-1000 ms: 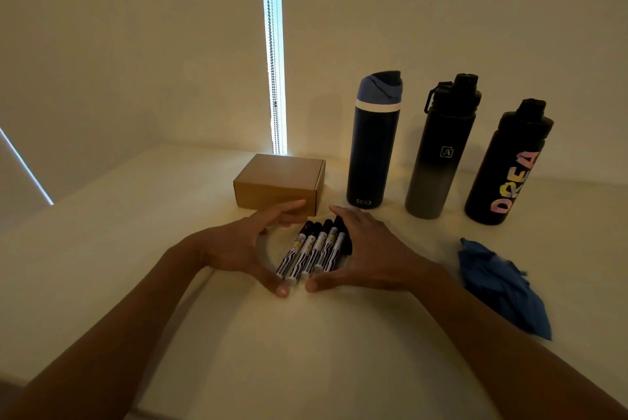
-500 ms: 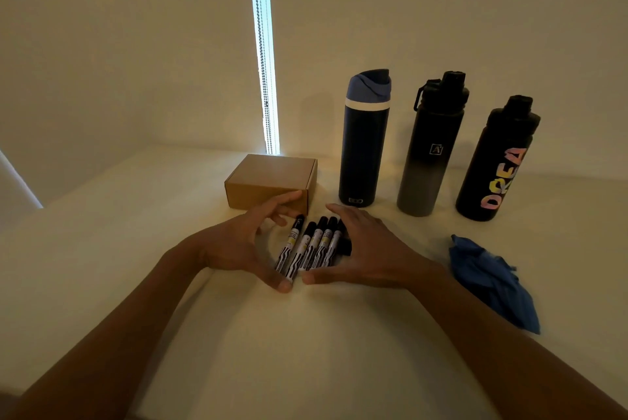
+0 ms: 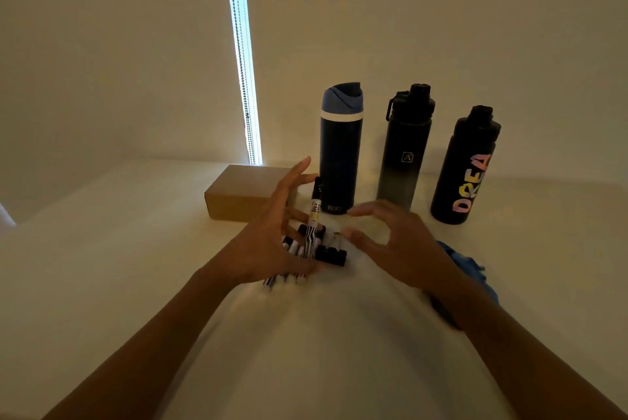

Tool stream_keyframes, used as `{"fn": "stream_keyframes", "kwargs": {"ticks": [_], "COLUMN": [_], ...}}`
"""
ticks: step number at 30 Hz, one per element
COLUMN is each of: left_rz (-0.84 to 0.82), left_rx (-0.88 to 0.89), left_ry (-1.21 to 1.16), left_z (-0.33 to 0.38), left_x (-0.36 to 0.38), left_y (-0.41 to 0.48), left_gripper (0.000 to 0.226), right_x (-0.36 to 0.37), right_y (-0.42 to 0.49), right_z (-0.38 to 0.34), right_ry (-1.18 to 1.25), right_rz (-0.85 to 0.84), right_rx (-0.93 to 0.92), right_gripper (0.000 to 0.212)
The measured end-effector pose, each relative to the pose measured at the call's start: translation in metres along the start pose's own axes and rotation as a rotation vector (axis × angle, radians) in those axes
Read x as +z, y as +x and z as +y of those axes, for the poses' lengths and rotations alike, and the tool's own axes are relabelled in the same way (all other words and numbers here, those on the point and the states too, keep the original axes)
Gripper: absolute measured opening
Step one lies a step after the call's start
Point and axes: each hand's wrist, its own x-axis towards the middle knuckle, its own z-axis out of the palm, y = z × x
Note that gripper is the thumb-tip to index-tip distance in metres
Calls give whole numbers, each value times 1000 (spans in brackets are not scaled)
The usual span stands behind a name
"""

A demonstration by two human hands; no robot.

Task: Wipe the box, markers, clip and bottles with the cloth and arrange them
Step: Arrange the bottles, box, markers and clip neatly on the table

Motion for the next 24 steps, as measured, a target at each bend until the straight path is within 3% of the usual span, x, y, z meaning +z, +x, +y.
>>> {"fn": "stream_keyframes", "kwargs": {"ticks": [4,8,11,15,24], "left_rz": [-4,2,-34,11,124], "left_rx": [-91,-241,-258,-309,-194], "left_ry": [-467,-932,-957,-963,-610], "left_z": [-3,3,15,25,19], "left_x": [19,29,39,55,60], "left_y": [9,19,25,34,44], "left_gripper": [133,91,65,38,30], "right_x": [-31,-53,-57,-57,-38], "right_y": [-18,-30,-33,-32,-25], "right_z": [27,68,82,80,49], "right_ry": [-71,-275,-343,-299,187], "right_rz": [77,49,-36,-95,322], "right_rx": [112,360,496,491,143], "right_gripper": [26,29,36,24,6]}}
